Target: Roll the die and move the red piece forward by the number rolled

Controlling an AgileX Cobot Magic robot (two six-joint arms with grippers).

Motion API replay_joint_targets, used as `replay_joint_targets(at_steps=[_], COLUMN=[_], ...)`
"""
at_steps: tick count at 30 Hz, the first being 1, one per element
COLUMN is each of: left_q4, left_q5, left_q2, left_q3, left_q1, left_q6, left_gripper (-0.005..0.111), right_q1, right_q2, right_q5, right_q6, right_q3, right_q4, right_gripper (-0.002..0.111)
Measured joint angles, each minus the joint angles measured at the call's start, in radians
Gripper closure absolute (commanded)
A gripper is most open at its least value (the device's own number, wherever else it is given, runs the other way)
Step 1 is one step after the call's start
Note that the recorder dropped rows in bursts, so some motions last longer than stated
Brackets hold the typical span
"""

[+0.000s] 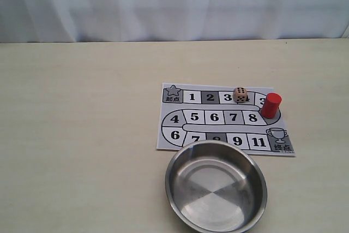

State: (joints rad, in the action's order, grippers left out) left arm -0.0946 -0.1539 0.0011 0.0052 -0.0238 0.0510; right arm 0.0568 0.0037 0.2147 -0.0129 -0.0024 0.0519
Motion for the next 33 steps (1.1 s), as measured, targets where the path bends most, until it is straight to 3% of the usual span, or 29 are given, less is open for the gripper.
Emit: replay_joint_targets(at_steps=[4,33], left_q4=[0.0,0.0], left_q5=[0.0,0.0], left_q2=[0.0,0.0], left_q3=[0.0,0.0], left_q1=[0.0,0.0], left_q6=[0.0,0.0], left_gripper=[0.107,0.107], right_q1=[0.0,0.0], right_q2=[0.0,0.0], right_q5=[0.0,0.0], right_q6=[-0.002,-0.002], right_q3=[0.0,0.0], right_q4=[-0.066,-0.073], right_gripper=[0.104,0.104])
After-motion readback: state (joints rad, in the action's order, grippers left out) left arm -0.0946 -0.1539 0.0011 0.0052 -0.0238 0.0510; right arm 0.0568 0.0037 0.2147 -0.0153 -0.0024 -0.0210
